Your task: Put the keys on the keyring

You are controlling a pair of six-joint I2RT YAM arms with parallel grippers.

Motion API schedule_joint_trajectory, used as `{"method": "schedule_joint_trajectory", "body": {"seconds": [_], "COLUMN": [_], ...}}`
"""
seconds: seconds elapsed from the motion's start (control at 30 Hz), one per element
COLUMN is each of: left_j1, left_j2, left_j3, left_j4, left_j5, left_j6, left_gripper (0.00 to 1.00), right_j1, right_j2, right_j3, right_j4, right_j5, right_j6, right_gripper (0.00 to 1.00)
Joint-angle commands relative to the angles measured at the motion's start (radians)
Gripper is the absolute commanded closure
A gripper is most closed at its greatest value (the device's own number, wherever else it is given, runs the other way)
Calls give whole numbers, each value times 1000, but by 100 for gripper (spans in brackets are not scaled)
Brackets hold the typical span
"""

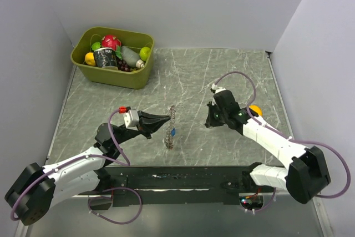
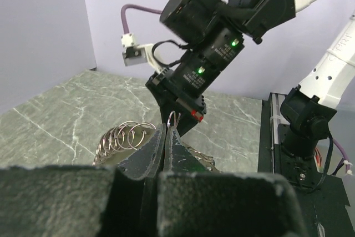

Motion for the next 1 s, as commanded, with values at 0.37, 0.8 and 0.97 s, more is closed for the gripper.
{"method": "schedule_joint_trajectory", "body": {"seconds": [0.37,0.8,0.97], "left_j1": [-5,-7,-7], "left_j2": [-40,-34,-26], "left_j3": [32,35,41], "left_j4": [12,22,25], "left_j5": [66,101,129], "left_j6": [20,15,12], "left_gripper": [99,99,99], "right_j1": [7,6,7], "right_j2": [-295,-446,-444], "right_j3": [-63,-111,-89], "right_j4": [197,357,364], "right_j5": [-288,-682,-817], "right_j6": [-128,-285,-326], "right_gripper": [100,100,100]}}
